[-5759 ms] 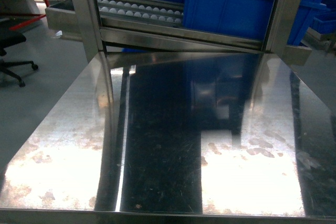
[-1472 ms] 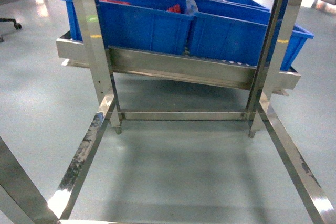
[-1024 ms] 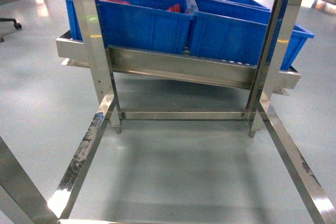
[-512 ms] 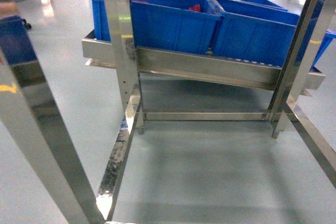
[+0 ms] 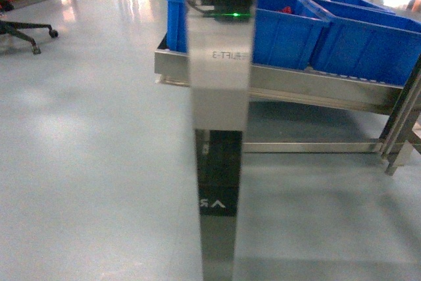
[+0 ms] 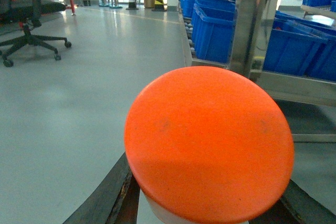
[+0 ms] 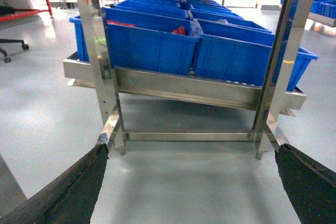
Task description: Pick capacitor and pack into box
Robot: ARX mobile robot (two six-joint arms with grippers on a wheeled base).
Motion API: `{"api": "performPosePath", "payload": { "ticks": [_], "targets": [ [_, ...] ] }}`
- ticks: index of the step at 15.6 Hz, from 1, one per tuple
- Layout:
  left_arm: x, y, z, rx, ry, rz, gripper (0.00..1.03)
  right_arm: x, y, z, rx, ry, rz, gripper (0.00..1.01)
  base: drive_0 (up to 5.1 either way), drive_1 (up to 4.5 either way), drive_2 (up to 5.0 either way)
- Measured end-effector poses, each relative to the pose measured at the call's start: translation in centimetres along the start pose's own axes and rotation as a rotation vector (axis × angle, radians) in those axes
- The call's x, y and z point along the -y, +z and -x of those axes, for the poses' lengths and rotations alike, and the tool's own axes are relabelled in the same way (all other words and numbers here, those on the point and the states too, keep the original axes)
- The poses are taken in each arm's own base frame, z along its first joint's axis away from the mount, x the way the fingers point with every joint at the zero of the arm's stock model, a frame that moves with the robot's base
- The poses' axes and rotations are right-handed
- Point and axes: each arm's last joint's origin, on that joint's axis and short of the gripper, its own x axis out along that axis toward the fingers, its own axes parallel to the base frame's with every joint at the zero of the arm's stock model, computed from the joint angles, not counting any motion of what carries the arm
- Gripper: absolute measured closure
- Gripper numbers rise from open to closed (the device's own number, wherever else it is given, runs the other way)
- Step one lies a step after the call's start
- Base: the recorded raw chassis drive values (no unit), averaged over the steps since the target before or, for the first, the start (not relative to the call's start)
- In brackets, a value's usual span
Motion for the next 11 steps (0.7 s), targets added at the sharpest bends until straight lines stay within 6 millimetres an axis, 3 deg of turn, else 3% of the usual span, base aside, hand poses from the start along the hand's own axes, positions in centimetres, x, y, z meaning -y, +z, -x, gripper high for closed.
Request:
{"api": "performPosePath", "payload": {
  "ticks": [11],
  "targets": [
    [0.00, 0.03, 0.00, 0.003, 0.000, 0.000, 0.59, 0.00, 0.01, 0.00, 0.002, -0.001, 0.000, 0.03, -5.0, 2.46, 2.5]
  ]
}}
